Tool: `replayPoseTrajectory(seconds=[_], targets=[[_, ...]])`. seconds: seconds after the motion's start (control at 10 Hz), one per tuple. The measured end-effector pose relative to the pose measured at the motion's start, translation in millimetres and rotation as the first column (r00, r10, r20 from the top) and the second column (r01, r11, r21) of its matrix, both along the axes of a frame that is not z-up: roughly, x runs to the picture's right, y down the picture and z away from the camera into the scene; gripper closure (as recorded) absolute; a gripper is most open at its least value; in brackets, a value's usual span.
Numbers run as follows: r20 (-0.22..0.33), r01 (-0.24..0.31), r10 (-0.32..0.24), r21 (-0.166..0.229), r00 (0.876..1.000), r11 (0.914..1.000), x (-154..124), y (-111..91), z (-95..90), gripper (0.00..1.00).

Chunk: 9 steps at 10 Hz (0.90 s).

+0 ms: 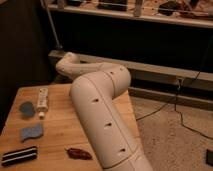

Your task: Drag the ceramic bowl in a circle

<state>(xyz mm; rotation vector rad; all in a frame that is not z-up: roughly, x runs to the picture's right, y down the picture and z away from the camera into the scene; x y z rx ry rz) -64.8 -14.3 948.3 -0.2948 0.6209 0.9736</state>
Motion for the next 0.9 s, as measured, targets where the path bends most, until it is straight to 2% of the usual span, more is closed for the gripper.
replayPoseTrajectory(seconds=[0.1, 0.3, 0.4, 0.5, 0.6, 0.7, 0.8, 0.9], targets=[[-0.041, -0.021, 0.021, -0.004, 0.999, 0.9998, 25, 1, -5.6, 1.00], [-0.132, -0.097, 0.092, -0.032, 0.987, 0.9948, 89, 23, -28.5, 1.00], [-0.155, -0.130, 0.121, -0.049, 0.980, 0.9903, 106, 39, -38.2, 1.00], [-0.174, -0.166, 0.150, -0.083, 0.973, 0.9827, 120, 67, -51.6, 1.00], [-0.181, -0.180, 0.157, -0.118, 0.971, 0.9767, 127, 90, -62.3, 1.00], [-0.177, -0.174, 0.145, -0.164, 0.974, 0.9708, 128, 117, -74.9, 1.00], [-0.145, -0.135, 0.103, -0.236, 0.984, 0.9623, 118, 151, -93.7, 1.00], [-0.088, -0.083, 0.060, -0.281, 0.994, 0.9560, 99, 171, -104.2, 1.00]])
